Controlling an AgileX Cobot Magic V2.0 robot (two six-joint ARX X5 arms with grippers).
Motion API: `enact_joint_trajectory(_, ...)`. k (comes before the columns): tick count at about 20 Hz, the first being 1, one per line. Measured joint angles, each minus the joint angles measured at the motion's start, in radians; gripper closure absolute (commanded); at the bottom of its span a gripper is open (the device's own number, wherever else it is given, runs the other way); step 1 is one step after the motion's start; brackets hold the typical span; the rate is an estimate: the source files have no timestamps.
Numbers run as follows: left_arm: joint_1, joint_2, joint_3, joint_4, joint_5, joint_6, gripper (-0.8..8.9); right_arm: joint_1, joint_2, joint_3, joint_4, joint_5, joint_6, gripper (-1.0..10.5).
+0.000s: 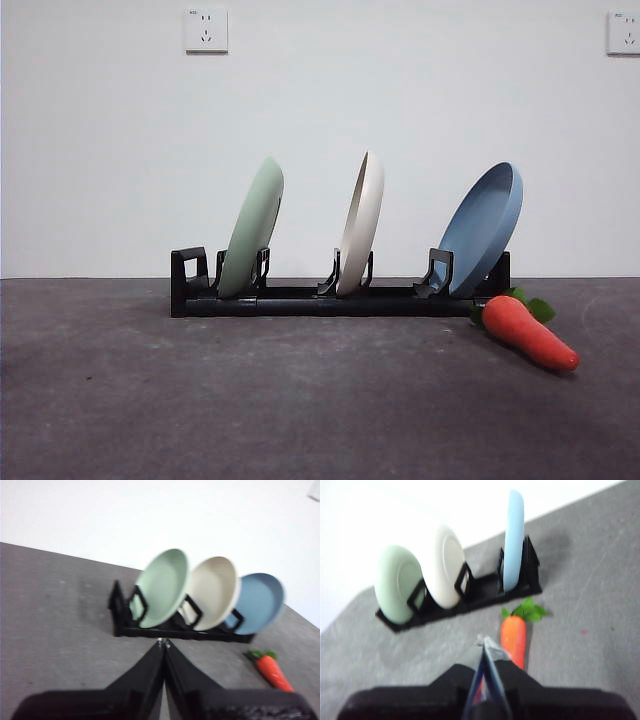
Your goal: Take the green plate from the plate rack,put the plate on the table,take the carrot from the table,put the carrot in the plate
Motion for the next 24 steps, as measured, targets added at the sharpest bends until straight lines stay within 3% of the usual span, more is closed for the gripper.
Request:
enact_joint_trajectory(10, 0.000, 0.185, 0.262, -0.247, 0.232, 0.090, 8.20, 0.000, 0.323, 0.405, -0.428, -0.142, -0.269, 9.6)
enact_joint_trajectory(15, 0.000, 0.263, 0.367, -0.413, 0.293, 0.185, 8.21, 0.000, 0.464, 0.570, -0.659, -0.210, -0.389, 9.6)
enact_joint_trajectory(17, 0.000, 0.280, 0.393, -0.452, 0.296, 0.218, 8.02, 0.001, 0.489, 0.590, -0.690, -0.217, -0.416, 9.0)
enact_joint_trajectory(18, 0.000, 0.281, 0.394, -0.452, 0.298, 0.224, 7.29, 0.001, 0.491, 0.590, -0.691, -0.217, -0.421, 8.0)
enact_joint_trajectory(20, 0.000, 0.281, 0.394, -0.456, 0.301, 0.229, 3.07, 0.001, 0.491, 0.590, -0.693, -0.217, -0.423, 4.5)
enact_joint_trajectory(21, 0.000, 0.281, 0.394, -0.456, 0.301, 0.229, 1.64, 0.001, 0.491, 0.590, -0.694, -0.217, -0.423, 3.2)
enact_joint_trajectory(24, 0.000, 0.281, 0.394, -0.456, 0.305, 0.229, 1.59, 0.001, 0.491, 0.590, -0.694, -0.217, -0.423, 3.2)
